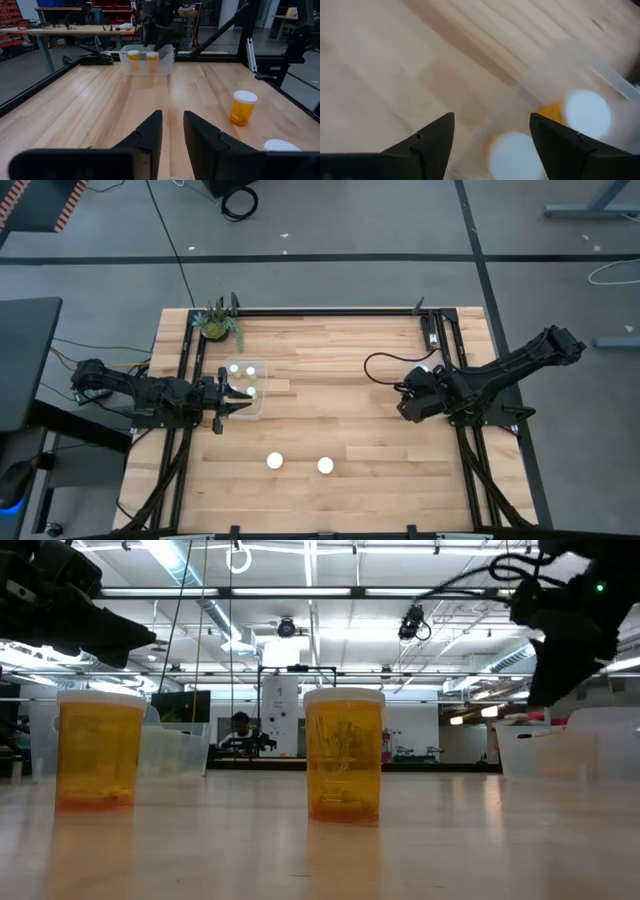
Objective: Pick and place medicine bottles into bin by pill shape (circle, oval)
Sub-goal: Put the big orange pill bottle into the right transparent bin
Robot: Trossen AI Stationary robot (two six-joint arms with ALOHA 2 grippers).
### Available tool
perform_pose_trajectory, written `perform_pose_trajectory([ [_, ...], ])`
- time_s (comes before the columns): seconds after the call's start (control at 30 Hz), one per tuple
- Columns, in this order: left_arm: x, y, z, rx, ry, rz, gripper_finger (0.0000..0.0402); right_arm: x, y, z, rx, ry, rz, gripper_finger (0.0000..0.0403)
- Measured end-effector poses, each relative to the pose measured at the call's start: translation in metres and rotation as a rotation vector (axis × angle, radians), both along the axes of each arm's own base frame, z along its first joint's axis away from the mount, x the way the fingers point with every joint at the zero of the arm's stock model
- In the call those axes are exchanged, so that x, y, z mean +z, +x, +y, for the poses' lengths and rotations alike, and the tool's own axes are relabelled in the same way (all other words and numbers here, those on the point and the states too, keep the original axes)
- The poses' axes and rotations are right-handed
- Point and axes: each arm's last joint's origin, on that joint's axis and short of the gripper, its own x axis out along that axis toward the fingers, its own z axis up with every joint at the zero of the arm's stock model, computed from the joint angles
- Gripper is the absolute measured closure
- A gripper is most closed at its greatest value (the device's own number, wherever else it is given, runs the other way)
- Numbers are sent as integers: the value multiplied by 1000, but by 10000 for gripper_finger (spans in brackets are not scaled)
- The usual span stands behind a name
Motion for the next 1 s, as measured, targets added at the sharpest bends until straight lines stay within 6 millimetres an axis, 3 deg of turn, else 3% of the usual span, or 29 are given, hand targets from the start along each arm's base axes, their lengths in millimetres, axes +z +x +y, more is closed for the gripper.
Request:
perform_pose_trajectory([
  [0.23, 0, 0, 0, 0, 0, 1, 309, 2, 31, 14, 250, 50, -131, 139],
  [0.5, 0, 0, 0, 0, 0, 1, 317, -21, 65, 30, 445, 67, -126, 143],
  [0.73, 0, 0, 0, 0, 0, 1, 309, -30, 91, 56, 596, 59, -126, 143],
  [1.0, 0, 0, 0, 0, 0, 1, 313, -21, 130, 93, 766, 9, -111, 144],
])
